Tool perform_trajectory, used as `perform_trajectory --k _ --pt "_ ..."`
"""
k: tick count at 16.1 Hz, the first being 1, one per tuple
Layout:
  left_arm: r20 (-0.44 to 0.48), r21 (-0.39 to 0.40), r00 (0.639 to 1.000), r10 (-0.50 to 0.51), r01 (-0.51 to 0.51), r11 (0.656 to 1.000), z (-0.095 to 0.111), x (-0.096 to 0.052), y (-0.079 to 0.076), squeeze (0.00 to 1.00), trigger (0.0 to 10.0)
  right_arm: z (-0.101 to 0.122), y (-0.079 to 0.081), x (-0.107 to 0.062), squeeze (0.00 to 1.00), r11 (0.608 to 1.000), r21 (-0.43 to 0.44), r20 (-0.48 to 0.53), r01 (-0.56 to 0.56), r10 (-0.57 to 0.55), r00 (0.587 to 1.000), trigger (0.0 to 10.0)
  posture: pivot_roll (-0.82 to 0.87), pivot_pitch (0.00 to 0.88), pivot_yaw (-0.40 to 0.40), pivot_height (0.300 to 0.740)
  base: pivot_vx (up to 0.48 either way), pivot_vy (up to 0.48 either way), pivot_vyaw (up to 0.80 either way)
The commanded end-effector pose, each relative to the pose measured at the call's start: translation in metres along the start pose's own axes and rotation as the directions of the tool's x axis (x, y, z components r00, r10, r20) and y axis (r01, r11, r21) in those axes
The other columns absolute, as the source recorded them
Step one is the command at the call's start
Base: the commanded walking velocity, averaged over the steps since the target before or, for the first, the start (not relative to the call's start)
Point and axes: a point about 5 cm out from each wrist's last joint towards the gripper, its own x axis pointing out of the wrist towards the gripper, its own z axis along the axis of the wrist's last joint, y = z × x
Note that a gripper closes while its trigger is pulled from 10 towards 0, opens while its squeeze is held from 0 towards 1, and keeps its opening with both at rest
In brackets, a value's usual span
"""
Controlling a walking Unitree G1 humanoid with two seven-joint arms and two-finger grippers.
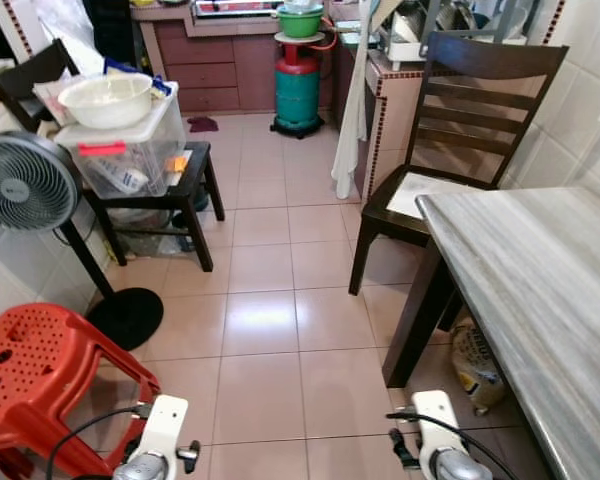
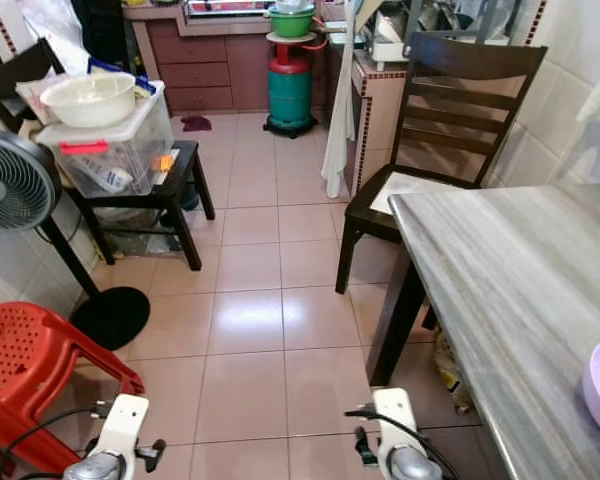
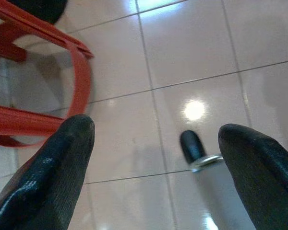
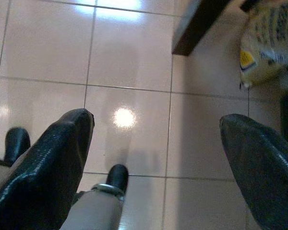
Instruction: Setting the table
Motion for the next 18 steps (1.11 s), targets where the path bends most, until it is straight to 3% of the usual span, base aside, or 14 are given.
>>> perform_trajectory --k 1,2,7,13,18 --pt "-0.022 -0.028 1.0 0.016 -0.017 0.999 -0.004 0.0 0.0 0.0 10.0 0.002 0.006 0.001 0.0 0.998 -0.032 -0.008 -0.047 0.047 0.999 10.0 -0.14 0.0 -0.013 0.74 0.0 0.0 0.0" --pt "-0.034 -0.034 0.999 0.014 -0.015 0.999 -0.008 -0.001 -0.002 0.0 10.0 0.005 0.008 0.002 0.0 0.996 -0.062 -0.002 -0.063 0.063 0.998 10.0 -0.13 0.0 -0.014 0.74 0.0 0.0 0.0" --pt "-0.1 -0.012 0.995 0.021 -0.023 1.0 -0.028 -0.005 0.0 0.0 10.0 0.012 0.01 0.003 0.0 0.997 -0.04 0.017 -0.071 0.072 0.997 10.0 -0.15 0.0 0.002 0.74 0.0 0.0 0.0" --pt "-0.11 0.026 0.993 0.047 -0.044 0.999 -0.034 -0.009 0.022 0.0 10.0 -0.017 0.002 -0.003 0.0 0.999 -0.014 -0.062 -0.03 0.029 0.998 10.0 -0.17 0.0 0.037 0.74 0.0 0.262 0.0" --pt "-0.111 0.085 0.993 0.043 -0.033 0.996 -0.034 -0.011 0.031 0.0 10.0 -0.023 0.011 -0.004 0.0 1.0 0.001 -0.066 -0.028 0.028 0.997 10.0 -0.19 0.0 0.059 0.74 0.0 0.371 0.0"
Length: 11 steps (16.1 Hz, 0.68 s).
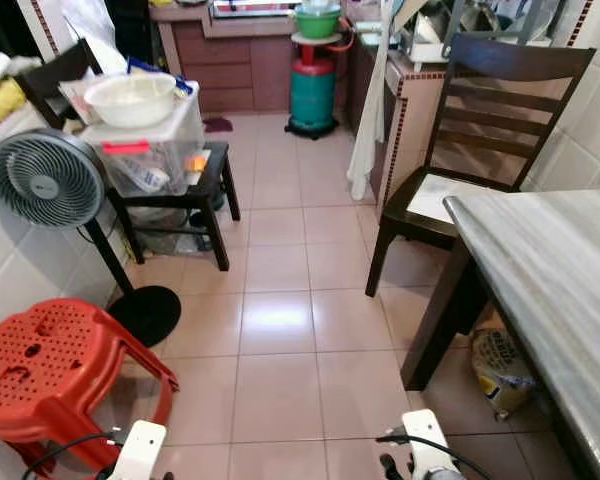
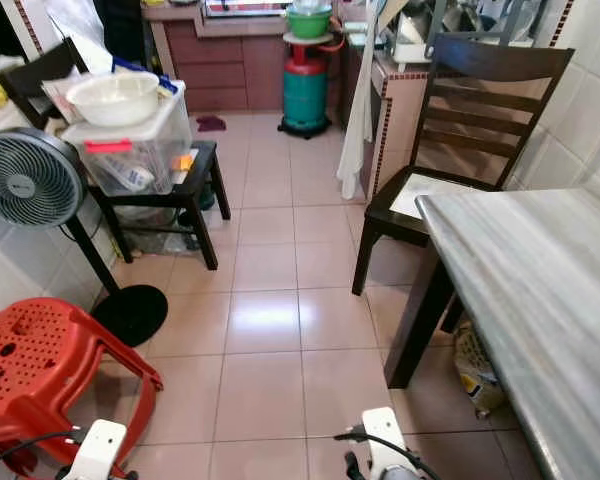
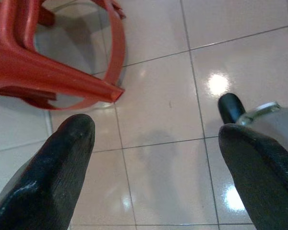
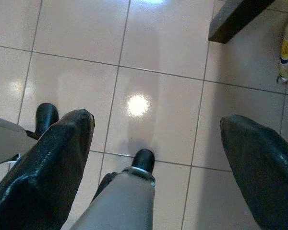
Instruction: Setting the table
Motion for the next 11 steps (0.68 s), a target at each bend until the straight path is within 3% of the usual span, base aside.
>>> perform_trajectory --k 1,5,9,11 --pt "0.006 0.021 1.0 0.009 -0.009 1.0 0.005 0.0 0.005 0.0 10.0 0.003 0.002 0.001 0.0 1.0 0.011 0.011 0.002 -0.002 1.0 10.0 -0.19 0.0 0.061 0.74 0.0 0.48 0.0" --pt "0.023 0.038 1.0 -0.007 0.006 0.999 0.018 0.004 -0.009 0.0 10.0 0.002 0.008 0.001 0.0 1.0 0.009 0.013 -0.007 0.007 1.0 10.0 -0.19 0.0 0.065 0.74 0.0 0.48 0.0" --pt "0.044 0.061 0.998 -0.044 0.042 0.997 0.033 0.006 -0.037 0.0 10.0 0.004 0.009 0.001 0.0 1.0 -0.001 0.023 -0.011 0.011 1.0 10.0 -0.2 0.0 0.068 0.74 0.0 0.48 0.0" --pt "0.054 0.067 0.997 -0.053 0.049 0.997 0.039 0.007 -0.044 0.0 10.0 0.006 0.01 0.001 0.0 1.0 -0.003 0.029 -0.014 0.014 0.999 10.0 -0.2 0.0 0.068 0.74 0.0 0.48 0.62"
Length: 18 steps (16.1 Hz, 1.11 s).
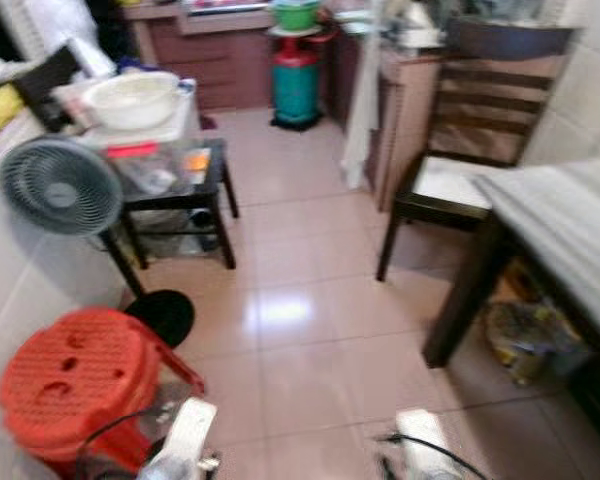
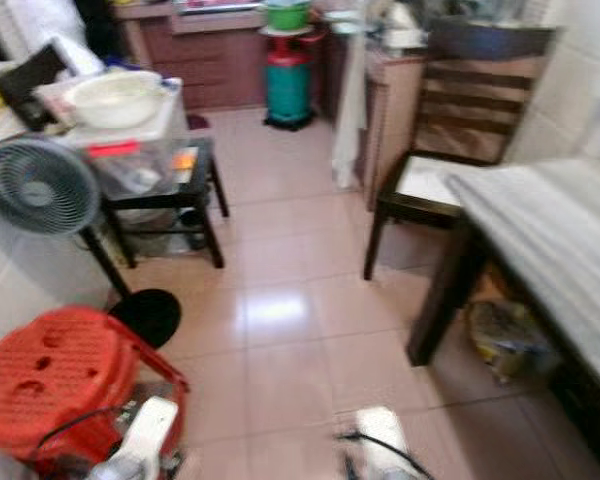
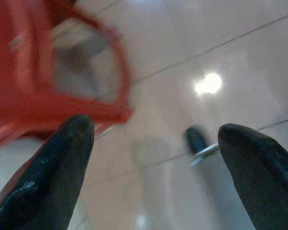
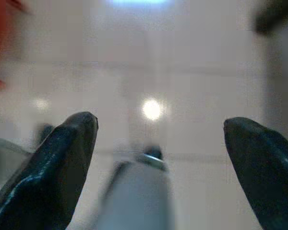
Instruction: Setting the table
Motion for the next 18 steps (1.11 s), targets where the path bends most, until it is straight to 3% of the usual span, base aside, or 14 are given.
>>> perform_trajectory --k 1,6,9,13,15,18 --pt "0.006 0.011 1.0 0.0 0.0 1.0 0.005 0.001 -0.003 0.0 10.0 -0.002 -0.011 -0.001 0.0 1.0 -0.006 -0.004 0.02 -0.02 1.0 10.0 -0.2 0.0 0.069 0.74 0.0 0.48 0.8" --pt "-0.002 0.023 1.0 0.013 -0.013 1.0 0.002 0.0 0.004 0.0 10.0 0.0 -0.015 -0.001 0.0 1.0 -0.006 -0.001 0.02 -0.02 1.0 10.0 -0.2 0.0 0.068 0.74 0.0 0.427 0.69" --pt "-0.013 0.019 0.999 0.034 -0.034 0.999 -0.003 -0.001 0.012 0.0 10.0 -0.002 -0.015 -0.002 0.0 1.0 -0.018 -0.01 0.013 -0.013 1.0 10.0 -0.18 0.0 0.059 0.74 0.0 0.0 0.15" --pt "-0.016 0.04 1.0 0.026 -0.025 0.999 -0.008 -0.002 0.012 0.0 10.0 -0.008 -0.029 -0.005 0.0 0.999 -0.014 -0.031 0.046 -0.046 0.998 10.0 -0.19 0.0 0.051 0.74 0.0 0.0 0.0" --pt "-0.022 0.048 0.999 0.035 -0.034 0.998 -0.014 -0.003 0.019 0.0 10.0 -0.009 -0.031 -0.005 0.0 0.999 -0.014 -0.035 0.051 -0.051 0.998 10.0 -0.18 0.0 0.032 0.74 0.0 0.0 0.0" --pt "-0.047 -0.008 0.995 0.093 -0.094 0.996 -0.035 -0.01 0.045 0.0 10.0 0.004 -0.035 -0.003 0.0 0.998 -0.05 -0.006 0.05 -0.05 0.999 10.0 -0.13 0.0 -0.012 0.74 0.0 0.0 0.0"
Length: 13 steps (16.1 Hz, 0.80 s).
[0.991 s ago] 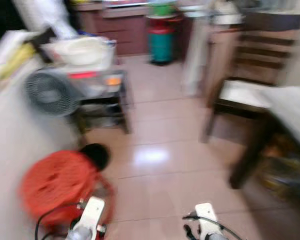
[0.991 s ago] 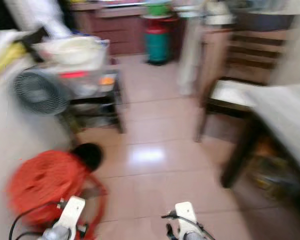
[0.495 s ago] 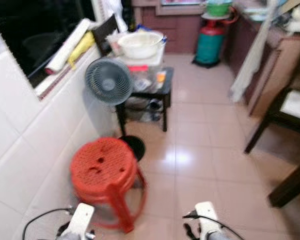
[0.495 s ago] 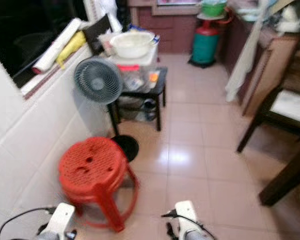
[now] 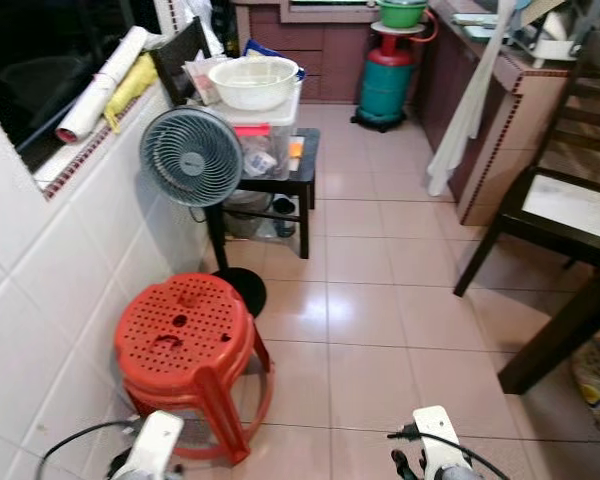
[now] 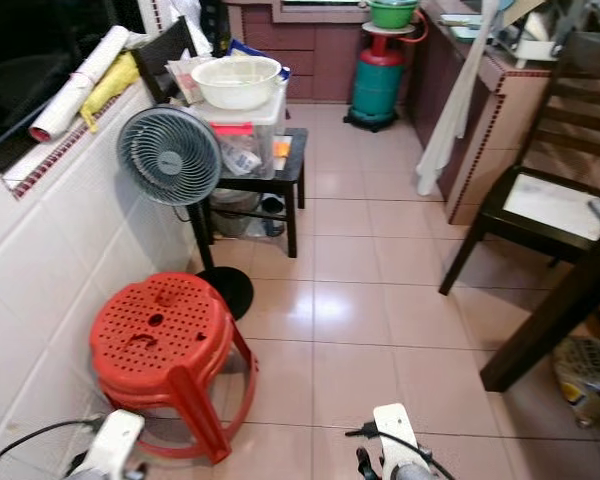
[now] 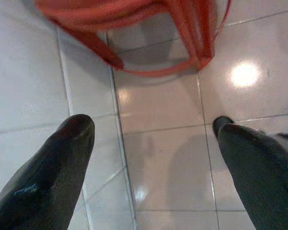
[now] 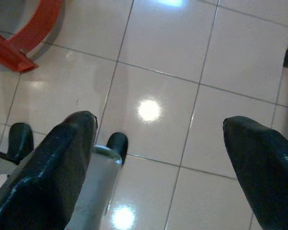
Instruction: Setting the table
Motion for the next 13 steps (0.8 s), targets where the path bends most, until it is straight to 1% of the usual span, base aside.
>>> perform_trajectory --k 1,2,4,5,6,7,8,10,11,13 --pt "-0.003 -0.014 1.0 0.013 -0.013 1.0 -0.004 -0.001 0.004 0.0 10.0 0.007 -0.002 0.001 0.0 1.0 -0.003 0.012 0.006 -0.006 1.0 10.0 -0.12 0.0 -0.015 0.74 0.0 0.0 0.0" --pt "-0.003 -0.018 1.0 0.015 -0.015 1.0 -0.004 -0.001 0.001 0.0 10.0 0.012 0.0 0.002 0.0 1.0 0.017 0.023 0.012 -0.012 1.0 10.0 -0.08 0.0 -0.033 0.74 0.0 0.0 0.0" --pt "-0.031 -0.058 0.998 0.045 -0.047 0.997 -0.013 -0.002 0.004 0.0 10.0 0.019 0.009 0.005 0.0 1.0 0.0 0.033 -0.02 0.02 0.999 10.0 0.0 0.0 -0.064 0.74 0.0 0.0 0.0" --pt "-0.052 -0.101 0.996 0.078 -0.082 0.991 -0.02 -0.004 0.01 0.0 10.0 0.024 0.021 0.006 0.0 0.996 -0.064 0.035 -0.063 0.066 0.997 10.0 0.04 0.0 -0.086 0.74 0.0 0.0 0.0" --pt "-0.063 -0.115 0.994 0.089 -0.096 0.989 -0.024 -0.005 0.011 0.0 10.0 0.026 0.025 0.006 0.0 0.993 -0.085 0.035 -0.077 0.08 0.996 10.0 0.07 0.0 -0.091 0.74 0.0 0.0 0.0" --pt "-0.079 -0.163 0.992 0.103 -0.115 0.98 -0.031 -0.007 0.012 0.0 10.0 0.031 0.031 0.007 0.0 0.989 -0.112 0.041 -0.096 0.102 0.994 10.0 0.08 0.0 -0.088 0.74 0.0 0.0 0.0" --pt "-0.082 -0.191 0.992 0.101 -0.115 0.975 -0.033 -0.007 0.011 0.0 10.0 0.035 0.034 0.008 0.0 0.986 -0.128 0.048 -0.104 0.111 0.993 10.0 0.07 0.0 -0.087 0.74 0.0 0.0 0.0" --pt "-0.08 -0.125 0.994 0.079 -0.089 0.988 -0.036 -0.007 0.002 0.0 10.0 0.042 0.036 0.009 0.0 0.987 -0.121 0.061 -0.104 0.112 0.992 10.0 0.06 0.0 -0.084 0.74 0.0 0.0 0.0" --pt "-0.073 -0.121 0.994 0.08 -0.088 0.989 -0.034 -0.007 0.0 0.0 10.0 0.041 0.035 0.009 0.0 0.988 -0.121 0.059 -0.097 0.104 0.993 10.0 0.06 0.0 -0.08 0.74 0.0 0.0 0.0" --pt "-0.034 -0.112 0.998 0.061 -0.064 0.992 -0.022 -0.004 -0.004 0.0 10.0 0.035 0.031 0.008 0.0 0.988 -0.129 0.04 -0.085 0.09 0.995 10.0 0.04 0.0 -0.065 0.74 0.0 0.0 0.0"
